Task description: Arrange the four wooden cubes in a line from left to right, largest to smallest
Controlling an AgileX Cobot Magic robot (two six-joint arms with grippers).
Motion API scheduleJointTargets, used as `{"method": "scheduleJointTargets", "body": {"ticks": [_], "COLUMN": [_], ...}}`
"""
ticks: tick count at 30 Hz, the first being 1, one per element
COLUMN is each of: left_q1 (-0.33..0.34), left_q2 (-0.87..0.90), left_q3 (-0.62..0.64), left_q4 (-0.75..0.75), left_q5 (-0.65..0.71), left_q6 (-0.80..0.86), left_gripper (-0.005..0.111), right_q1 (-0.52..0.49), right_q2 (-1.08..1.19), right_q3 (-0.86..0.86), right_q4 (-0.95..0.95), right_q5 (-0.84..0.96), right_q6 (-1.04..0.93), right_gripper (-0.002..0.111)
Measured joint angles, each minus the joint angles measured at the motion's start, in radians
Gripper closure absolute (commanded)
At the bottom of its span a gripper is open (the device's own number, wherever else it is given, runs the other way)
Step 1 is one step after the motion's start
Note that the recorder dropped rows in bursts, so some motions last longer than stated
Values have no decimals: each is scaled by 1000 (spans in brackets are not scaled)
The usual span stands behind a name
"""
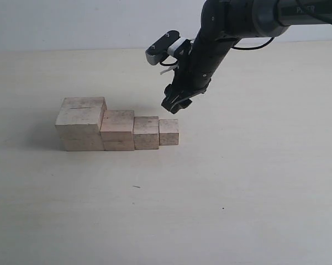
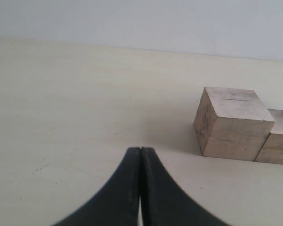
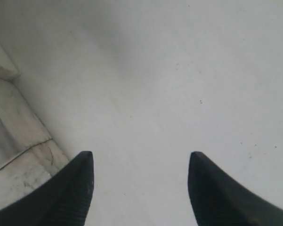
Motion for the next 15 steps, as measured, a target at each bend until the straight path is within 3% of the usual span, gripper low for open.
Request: {"method": "scheduleJointTargets", "body": {"ticks": [15], "left_q1": [0], "left_q2": [0], "left_q3": [0], "left_q4": [0], "left_q5": [0], "left_q6": [0], "left_gripper": [107], "right_q1": [0], "right_q2": [0], "right_q3": [0], "right_q4": [60], "right_q5": [26], "right_q6": [0], "right_gripper": [52]}}
